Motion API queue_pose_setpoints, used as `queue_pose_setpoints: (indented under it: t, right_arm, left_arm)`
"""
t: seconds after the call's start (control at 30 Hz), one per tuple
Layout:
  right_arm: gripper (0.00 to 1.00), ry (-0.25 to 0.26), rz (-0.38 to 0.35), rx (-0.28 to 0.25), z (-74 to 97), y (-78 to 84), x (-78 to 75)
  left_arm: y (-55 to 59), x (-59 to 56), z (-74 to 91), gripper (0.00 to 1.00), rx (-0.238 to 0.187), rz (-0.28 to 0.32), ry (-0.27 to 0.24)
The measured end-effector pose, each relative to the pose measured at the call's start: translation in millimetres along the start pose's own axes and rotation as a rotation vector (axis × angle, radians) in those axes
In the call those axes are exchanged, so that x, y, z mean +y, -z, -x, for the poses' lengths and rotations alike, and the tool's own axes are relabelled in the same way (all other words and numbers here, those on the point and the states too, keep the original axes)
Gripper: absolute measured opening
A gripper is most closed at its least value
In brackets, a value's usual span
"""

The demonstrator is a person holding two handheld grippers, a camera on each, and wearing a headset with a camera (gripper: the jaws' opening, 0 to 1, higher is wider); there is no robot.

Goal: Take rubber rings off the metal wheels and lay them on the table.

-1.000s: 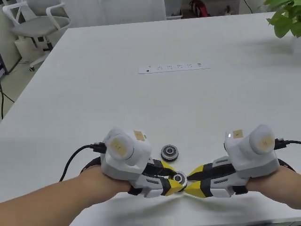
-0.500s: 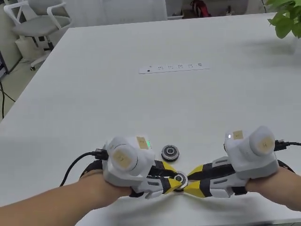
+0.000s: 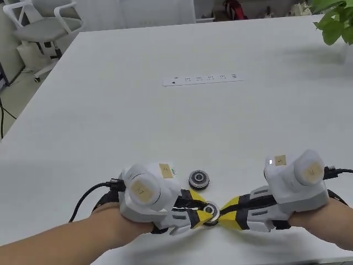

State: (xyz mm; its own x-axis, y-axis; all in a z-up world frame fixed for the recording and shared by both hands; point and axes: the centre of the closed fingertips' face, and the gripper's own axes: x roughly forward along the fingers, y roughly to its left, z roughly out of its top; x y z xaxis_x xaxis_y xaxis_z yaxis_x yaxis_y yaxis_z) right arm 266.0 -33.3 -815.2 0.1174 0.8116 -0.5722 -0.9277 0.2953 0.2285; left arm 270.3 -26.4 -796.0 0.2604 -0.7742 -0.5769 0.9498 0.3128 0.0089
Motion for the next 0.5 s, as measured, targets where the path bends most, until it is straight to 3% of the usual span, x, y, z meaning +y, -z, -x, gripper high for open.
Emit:
queue_pose_setpoints:
  t: [0.17, 0.3, 0.33, 0.5]
  right_arm:
    - [0.0, 0.0, -0.046, -0.016, 0.3, -0.4, -0.9]
    - [0.0, -0.015, -0.164, -0.066, 1.8, -4.1, -1.8]
    - [0.0, -0.004, -0.189, -0.054, 3.5, -1.0, -4.7]
    - [0.0, 0.004, -0.321, -0.138, 9.5, -8.1, -13.8]
  left_arm:
    - [0.4, -0.1, 0.0, 0.13, 0.011, -0.032, -0.007]
    - [0.3, -0.6, -0.2, 0.12, 0.013, -0.046, -0.012]
    - [0.4, -0.6, -0.2, 0.12, 0.015, -0.047, -0.013]
    - [0.3, -0.9, -0.3, 0.12, 0.013, -0.044, -0.016]
